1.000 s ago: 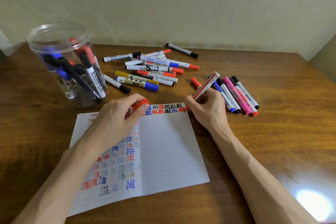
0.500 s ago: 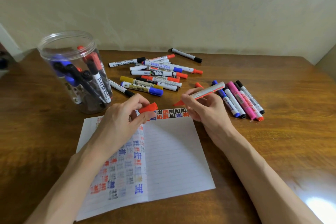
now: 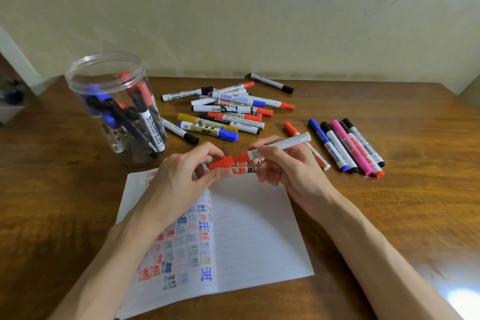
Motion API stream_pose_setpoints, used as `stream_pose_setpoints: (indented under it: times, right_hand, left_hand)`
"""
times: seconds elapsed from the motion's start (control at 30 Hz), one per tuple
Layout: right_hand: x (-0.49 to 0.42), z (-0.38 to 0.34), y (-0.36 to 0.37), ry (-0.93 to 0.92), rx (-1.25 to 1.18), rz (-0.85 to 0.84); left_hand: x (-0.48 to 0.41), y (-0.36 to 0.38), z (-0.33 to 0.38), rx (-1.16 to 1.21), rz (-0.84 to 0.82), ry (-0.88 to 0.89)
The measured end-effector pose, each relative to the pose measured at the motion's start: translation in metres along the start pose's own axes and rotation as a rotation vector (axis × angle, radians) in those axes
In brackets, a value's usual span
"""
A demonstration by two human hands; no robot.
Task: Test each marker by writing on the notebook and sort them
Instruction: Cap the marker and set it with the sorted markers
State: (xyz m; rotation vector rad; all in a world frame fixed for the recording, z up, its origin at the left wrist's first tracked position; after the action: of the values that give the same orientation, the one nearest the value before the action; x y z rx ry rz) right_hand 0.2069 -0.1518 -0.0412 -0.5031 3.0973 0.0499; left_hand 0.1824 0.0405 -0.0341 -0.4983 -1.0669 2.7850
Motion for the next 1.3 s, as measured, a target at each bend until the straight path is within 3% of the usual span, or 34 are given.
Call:
stream_pose_setpoints:
  times: [0.3, 0.47, 0.7, 1.3]
  right_hand:
    - [0.007, -0.003, 0.010, -0.029, 0.118, -0.102]
    - [0.002, -0.002, -0.004, 0.026, -0.022, 0.002]
    - [0.007, -0.020, -0.013, -0.107, 0.320, -0.030]
    - [0.007, -0.017, 0.001, -0.245, 0.411, 0.046]
  left_hand:
    - [0.001, -0.002, 0.005, 0.034, 0.006, 0.032]
    - [0.000, -0.004, 0.004, 0.065, 0.030, 0.024]
    - [0.000, -0.016, 0.008, 0.080, 0.124, 0.055]
    - [0.004, -0.017, 0.008, 0.231, 0.191, 0.015]
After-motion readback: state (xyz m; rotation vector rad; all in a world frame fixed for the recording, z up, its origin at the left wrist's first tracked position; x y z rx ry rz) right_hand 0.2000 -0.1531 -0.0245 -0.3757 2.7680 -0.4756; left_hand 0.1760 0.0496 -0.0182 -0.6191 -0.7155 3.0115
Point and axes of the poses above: each hand's wrist, its own x-axis away from the middle knuckle, its own y-axis out of the palm, z = x × y, the point moved 8 cm from there along -x, towards the middle knuckle, and after that the axes turned 5 degrees about x, right-handed, at the moved point
